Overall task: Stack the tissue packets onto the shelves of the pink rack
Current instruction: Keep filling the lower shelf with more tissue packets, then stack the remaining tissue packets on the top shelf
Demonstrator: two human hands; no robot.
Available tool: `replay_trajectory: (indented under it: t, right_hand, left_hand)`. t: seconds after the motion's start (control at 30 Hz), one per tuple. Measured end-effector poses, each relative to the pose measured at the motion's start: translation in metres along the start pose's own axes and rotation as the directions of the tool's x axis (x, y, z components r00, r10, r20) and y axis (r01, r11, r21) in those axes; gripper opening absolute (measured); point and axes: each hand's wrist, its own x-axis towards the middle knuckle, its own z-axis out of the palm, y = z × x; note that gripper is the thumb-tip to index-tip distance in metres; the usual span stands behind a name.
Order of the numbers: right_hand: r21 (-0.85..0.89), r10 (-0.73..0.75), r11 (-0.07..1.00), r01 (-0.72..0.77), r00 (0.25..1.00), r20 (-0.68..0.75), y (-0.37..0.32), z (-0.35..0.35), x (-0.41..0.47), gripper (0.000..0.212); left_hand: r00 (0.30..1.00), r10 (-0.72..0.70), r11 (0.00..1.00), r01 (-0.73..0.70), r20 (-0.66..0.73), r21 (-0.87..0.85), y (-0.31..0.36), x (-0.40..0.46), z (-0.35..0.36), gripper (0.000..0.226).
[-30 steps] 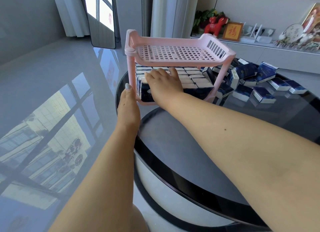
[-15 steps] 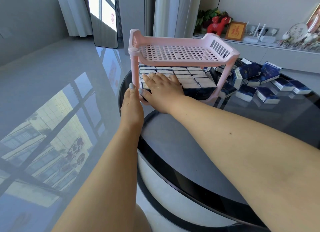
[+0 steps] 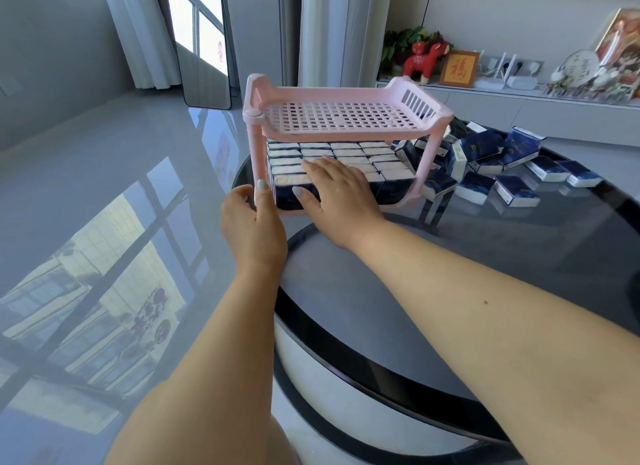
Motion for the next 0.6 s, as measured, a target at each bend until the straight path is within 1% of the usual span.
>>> replay_trajectory:
  t: [0.03,0.1,0.2,0.3,0.43,0.53,0.6]
  right_hand:
    - [0.026,-0.009,1.000,0.011,0.998,-0.059,0.004,-0.003,-0.008,0.053]
    - [0.050,-0.015,0.998,0.023,0.988,-0.153,0.014,-0.009,-0.022,0.046]
    - [0.037,0.011,0.999,-0.004,0.981,-0.195,0.033,-0.020,-0.039,0.037]
    - [0.028,0.055,0.998,-0.050,0.973,-0.224,0.053,-0.031,-0.053,0.028]
    - [0.015,0.143,0.990,-0.143,0.965,-0.218,0.084,-0.044,-0.068,0.023]
    - [0.016,0.195,0.980,-0.196,0.957,-0.215,0.110,-0.055,-0.080,0.021]
    - [0.005,0.247,0.968,-0.251,0.947,-0.206,0.129,-0.063,-0.087,0.022]
  left_hand:
    - [0.999,0.012,1.000,-0.011,-0.047,0.019,0.002,-0.003,0.000,0.031]
    - [0.996,0.040,0.999,-0.038,-0.080,0.032,0.008,-0.012,0.003,0.021]
    - [0.996,0.090,0.996,-0.089,-0.026,0.029,0.015,-0.029,0.013,0.020]
    - [0.978,0.183,0.981,-0.187,0.098,0.040,0.023,-0.048,0.030,0.009]
    - [0.916,0.280,0.948,-0.312,0.288,0.072,0.030,-0.074,0.051,0.004]
    - [0.871,0.294,0.937,-0.343,0.393,0.060,0.036,-0.090,0.065,0.004]
    - [0.827,0.300,0.929,-0.366,0.476,0.049,0.042,-0.100,0.077,0.003]
